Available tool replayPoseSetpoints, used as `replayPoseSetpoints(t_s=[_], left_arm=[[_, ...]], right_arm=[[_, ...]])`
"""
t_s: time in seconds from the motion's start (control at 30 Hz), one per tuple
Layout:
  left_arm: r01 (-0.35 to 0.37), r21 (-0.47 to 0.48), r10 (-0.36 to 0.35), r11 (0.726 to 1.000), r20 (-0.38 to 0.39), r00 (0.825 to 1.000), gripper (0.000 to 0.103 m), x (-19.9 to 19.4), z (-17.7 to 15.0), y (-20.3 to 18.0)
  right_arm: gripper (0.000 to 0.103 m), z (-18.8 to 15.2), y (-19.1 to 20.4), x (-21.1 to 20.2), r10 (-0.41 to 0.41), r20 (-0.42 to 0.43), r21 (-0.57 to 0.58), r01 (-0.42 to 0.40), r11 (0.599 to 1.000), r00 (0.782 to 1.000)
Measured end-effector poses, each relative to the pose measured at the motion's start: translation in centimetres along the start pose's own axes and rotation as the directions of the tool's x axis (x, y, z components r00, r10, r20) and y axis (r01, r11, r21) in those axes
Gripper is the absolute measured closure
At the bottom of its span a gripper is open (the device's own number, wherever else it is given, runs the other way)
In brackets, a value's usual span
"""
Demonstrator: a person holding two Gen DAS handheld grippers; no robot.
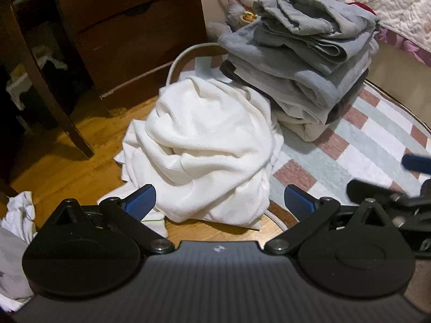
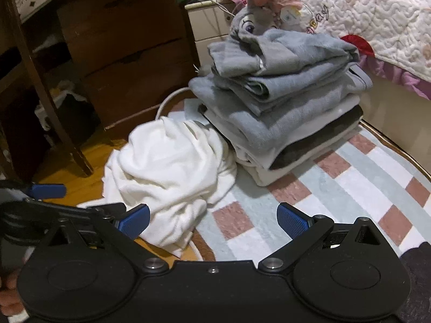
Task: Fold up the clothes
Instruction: 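Move both grippers toward the crumpled white waffle-knit shirt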
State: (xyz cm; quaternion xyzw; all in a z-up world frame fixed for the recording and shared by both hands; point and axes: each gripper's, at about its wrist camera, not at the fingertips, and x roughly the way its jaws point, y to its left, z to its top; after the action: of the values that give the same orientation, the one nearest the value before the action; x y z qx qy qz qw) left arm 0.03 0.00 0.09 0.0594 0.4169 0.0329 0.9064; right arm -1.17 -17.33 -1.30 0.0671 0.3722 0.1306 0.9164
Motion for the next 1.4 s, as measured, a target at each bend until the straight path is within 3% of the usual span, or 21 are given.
replayPoseSetpoints(t_s=[0.2, 0.27, 0.43, 0.7, 1.0, 1.13, 1.4], left_arm=[[0.010, -0.032, -0.010, 0.999, 0.013, 1.000, 0.000, -0.3, 0.1, 0.2], [0.008, -0.043, -0.008, 0.999, 0.017, 1.000, 0.000, 0.3, -0.2, 0.3], [-0.023, -0.115, 0.026, 0.993, 0.025, 0.999, 0.000, 0.1, -1.2, 0.6], [0.011, -0.071, -0.011, 0.997, 0.006, 1.000, 0.000, 0.1, -1.5, -0.2], [0.038, -0.040, -0.037, 0.998, 0.021, 0.999, 0.000, 0.0, -1.6, -0.9], [0.053, -0.038, -0.052, 0.998, 0.014, 0.999, 0.000, 0.2, -1.9, -0.8], [0.085, -0.058, -0.084, 0.995, 0.022, 0.996, 0.000, 0.3, -1.7, -0.7]], right_arm=[[0.001, -0.2, -1.8, -1.0, 0.063, 0.058, 0.120, -0.070, 0.990, 0.996], [0.001, -0.9, -2.3, -0.9, 0.085, 0.075, 0.113, -0.093, 0.989, 0.994], [0.001, -1.6, -2.4, 0.7, 0.082, 0.037, 0.142, -0.086, 0.986, 0.996], [0.001, -2.5, -5.6, 1.0, 0.148, 0.058, 0.358, -0.159, 0.920, 0.987], [0.001, -2.3, -6.3, 1.3, 0.163, 0.042, 0.379, -0.167, 0.910, 0.986], [0.001, -2.6, -7.2, 1.6, 0.196, 0.052, 0.433, -0.199, 0.879, 0.979], [0.001, -2.7, -6.8, 0.9, 0.148, 0.095, 0.429, -0.175, 0.886, 0.984]])
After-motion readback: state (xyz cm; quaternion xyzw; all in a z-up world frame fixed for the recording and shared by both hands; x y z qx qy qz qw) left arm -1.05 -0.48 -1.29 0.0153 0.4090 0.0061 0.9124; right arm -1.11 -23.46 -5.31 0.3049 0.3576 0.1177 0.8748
